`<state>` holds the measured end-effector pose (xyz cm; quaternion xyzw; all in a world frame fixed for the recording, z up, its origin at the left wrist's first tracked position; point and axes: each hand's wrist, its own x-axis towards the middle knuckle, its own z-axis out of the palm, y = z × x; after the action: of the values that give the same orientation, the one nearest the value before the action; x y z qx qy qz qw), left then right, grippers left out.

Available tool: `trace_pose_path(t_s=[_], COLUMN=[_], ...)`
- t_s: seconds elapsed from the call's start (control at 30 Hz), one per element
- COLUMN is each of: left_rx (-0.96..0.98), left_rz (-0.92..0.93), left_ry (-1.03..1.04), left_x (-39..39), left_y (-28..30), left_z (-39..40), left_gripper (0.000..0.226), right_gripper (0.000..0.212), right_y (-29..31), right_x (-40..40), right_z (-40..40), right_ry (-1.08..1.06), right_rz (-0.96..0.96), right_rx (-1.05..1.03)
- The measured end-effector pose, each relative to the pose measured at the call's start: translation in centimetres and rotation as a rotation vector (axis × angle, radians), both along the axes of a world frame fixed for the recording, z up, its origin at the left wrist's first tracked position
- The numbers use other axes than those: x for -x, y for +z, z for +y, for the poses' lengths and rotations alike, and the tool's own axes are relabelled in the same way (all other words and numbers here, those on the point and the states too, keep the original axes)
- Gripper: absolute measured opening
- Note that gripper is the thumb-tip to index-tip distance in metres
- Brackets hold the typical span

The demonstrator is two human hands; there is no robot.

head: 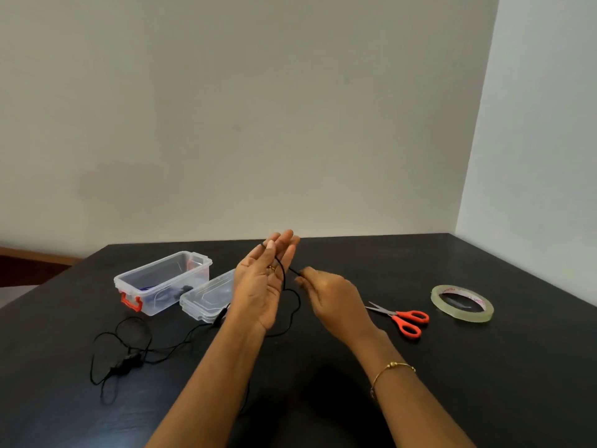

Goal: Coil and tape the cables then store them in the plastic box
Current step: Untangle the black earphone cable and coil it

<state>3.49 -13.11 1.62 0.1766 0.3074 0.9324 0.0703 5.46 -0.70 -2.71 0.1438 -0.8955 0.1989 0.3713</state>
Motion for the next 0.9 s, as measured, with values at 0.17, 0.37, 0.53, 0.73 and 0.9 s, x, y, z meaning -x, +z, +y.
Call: trace_pose_path(t_s=[0.17, 0.37, 0.53, 0.73, 0.9], left_rx=[0.399, 1.053, 0.705, 0.607, 1.234], left_rz=[0.152, 0.523, 0.280, -0.033, 0.107], left_ry=[0.270, 0.480, 0.143, -0.129, -0.131], left_x=[0.2, 1.2, 0.5, -0.1, -0.2], left_y=[-1.6, -3.5, -2.9, -1.1, -1.0], left_z=[0.7, 1.0, 0.6, -1.5, -2.0], left_gripper=[0.021, 0.024, 0.021, 0.023, 0.029], right_gripper=[0.028, 0.013, 0.006, 0.007, 0.013], right_y=[-0.3, -0.4, 0.1, 0.2, -0.8], right_x=[0.0, 0.0, 0.0, -0.1, 0.4], right_z=[0.2, 0.3, 0.7, 2.7, 3.2], right_ry=[0.004, 0.050, 0.076, -0.197, -0.390], right_rz=[0.040, 0.047, 0.048, 0.196, 0.244], right_rx=[-0.033, 0.087, 0.281, 0.515, 0.535])
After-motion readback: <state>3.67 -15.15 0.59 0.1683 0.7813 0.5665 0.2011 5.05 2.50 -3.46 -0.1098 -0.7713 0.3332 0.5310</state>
